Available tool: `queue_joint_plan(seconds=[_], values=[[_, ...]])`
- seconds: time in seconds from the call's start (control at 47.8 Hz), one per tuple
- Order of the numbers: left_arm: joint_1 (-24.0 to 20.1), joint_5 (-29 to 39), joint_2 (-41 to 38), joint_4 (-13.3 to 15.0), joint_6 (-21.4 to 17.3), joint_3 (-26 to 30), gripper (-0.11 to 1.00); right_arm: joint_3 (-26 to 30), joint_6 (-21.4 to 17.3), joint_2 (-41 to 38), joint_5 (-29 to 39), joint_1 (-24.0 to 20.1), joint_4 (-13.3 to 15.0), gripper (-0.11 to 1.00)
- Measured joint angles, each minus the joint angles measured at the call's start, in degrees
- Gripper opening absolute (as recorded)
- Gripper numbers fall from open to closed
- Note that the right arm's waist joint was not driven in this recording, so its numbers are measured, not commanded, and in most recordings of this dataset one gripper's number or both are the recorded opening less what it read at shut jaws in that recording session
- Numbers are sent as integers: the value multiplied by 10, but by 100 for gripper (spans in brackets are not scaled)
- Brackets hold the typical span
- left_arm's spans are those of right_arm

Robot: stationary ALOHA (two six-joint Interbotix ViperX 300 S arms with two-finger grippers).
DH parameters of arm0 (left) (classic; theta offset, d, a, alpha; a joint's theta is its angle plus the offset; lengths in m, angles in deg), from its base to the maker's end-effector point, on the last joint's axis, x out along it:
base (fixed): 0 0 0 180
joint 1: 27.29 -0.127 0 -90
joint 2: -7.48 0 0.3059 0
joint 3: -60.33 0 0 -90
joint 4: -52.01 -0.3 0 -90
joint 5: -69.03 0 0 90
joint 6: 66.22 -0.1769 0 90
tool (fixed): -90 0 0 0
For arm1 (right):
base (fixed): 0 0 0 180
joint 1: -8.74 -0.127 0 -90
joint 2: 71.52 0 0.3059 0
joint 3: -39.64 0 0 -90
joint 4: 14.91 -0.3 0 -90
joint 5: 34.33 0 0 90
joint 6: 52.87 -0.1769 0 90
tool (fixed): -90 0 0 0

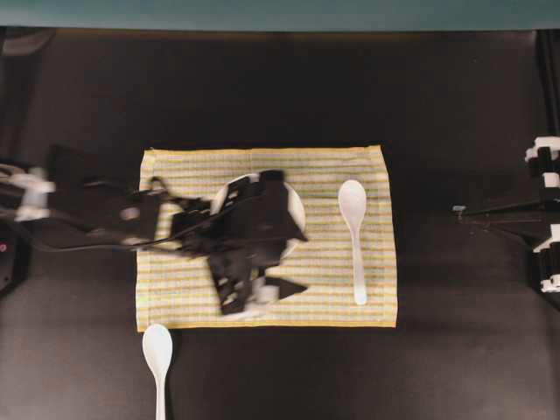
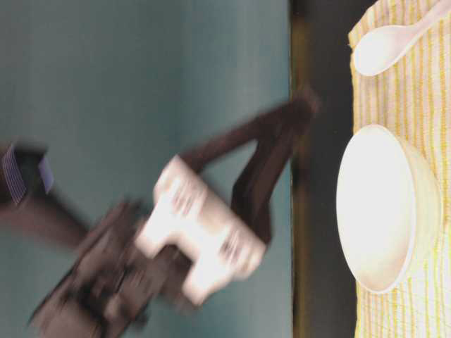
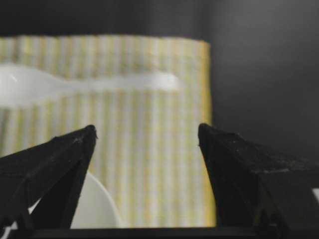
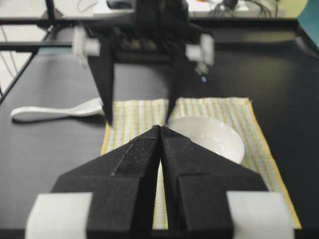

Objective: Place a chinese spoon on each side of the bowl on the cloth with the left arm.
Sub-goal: 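Move the left gripper down to the left spoon and grasp it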

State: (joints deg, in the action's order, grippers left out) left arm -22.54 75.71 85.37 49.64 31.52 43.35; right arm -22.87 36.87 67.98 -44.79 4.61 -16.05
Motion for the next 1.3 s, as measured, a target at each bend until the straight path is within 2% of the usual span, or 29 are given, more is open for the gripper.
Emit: queue_joint_plan(seconds=[0.146, 0.314, 0.439, 0.543, 0.711, 0.836, 1.087, 1.296], values=[[48, -1, 83, 0, 59, -98, 80, -2, 0, 0, 0, 0, -1, 0], [96, 0, 136, 0, 159, -200, 79, -2, 0, 1, -1, 0, -2, 0], [124, -3, 160, 0, 244, -254, 79, -2, 0, 1, 0, 0, -2, 0], [141, -6, 163, 0, 283, -284, 79, -3, 0, 1, 0, 0, -1, 0], [154, -33, 140, 1, 312, -308, 79, -4, 0, 0, 0, 0, -2, 0], [160, -75, 112, 1, 313, -308, 79, -5, 0, 1, 0, 0, -2, 0], [163, -86, 79, 0, 316, -308, 79, -6, 0, 1, 0, 0, -2, 0], [163, -87, 75, 0, 316, -307, 70, -8, 0, 1, 0, 0, -2, 0]])
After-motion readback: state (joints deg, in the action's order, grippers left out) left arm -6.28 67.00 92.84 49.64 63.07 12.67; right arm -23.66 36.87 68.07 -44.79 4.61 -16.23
